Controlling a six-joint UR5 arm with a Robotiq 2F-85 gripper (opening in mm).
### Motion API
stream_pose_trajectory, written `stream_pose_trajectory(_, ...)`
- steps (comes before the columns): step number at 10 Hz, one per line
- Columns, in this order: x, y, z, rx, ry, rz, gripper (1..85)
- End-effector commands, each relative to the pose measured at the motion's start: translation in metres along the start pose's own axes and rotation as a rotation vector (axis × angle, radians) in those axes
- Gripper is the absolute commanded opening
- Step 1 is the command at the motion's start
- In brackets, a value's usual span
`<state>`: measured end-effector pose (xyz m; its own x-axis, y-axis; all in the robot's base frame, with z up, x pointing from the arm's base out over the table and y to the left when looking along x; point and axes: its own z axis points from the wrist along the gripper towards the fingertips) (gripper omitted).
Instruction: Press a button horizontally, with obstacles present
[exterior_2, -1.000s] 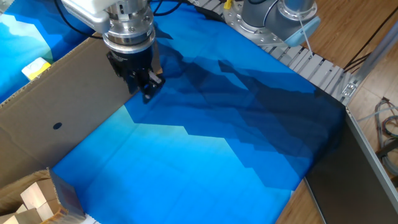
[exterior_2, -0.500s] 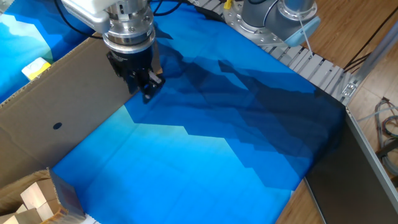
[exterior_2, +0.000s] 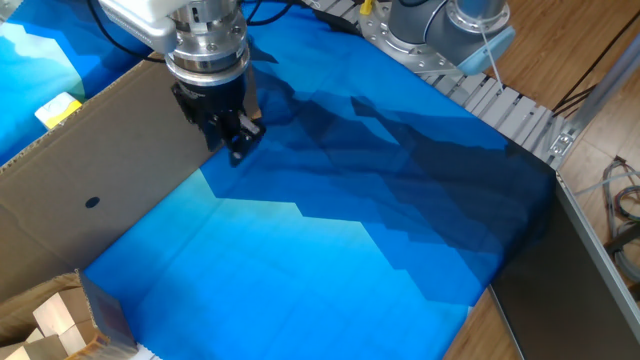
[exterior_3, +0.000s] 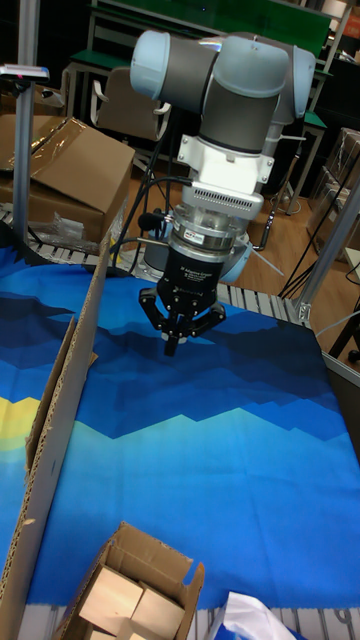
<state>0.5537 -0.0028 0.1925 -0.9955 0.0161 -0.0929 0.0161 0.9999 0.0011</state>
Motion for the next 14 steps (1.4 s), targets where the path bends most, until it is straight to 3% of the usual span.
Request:
stream_pose_trajectory(1,0.000,0.002,0.000,-0.017,-0.009,0.001,1.0)
stream_pose_trajectory(5,-0.001,-0.004,0.001,0.008,-0.009,-0.032,1.0)
stream_pose_trajectory(7,-0.004,0.008,0.001,-0.039,-0.023,-0.041,1.0)
stream_pose_trajectory(8,-0.003,0.009,0.001,-0.044,-0.017,-0.041,1.0)
stream_pose_trajectory(9,-0.001,0.015,0.000,-0.066,-0.009,-0.028,1.0)
stream_pose_trajectory(11,0.006,0.013,0.001,-0.059,0.018,0.024,1.0)
stream_pose_trajectory(14,0.004,0.010,0.001,-0.048,0.014,0.111,1.0)
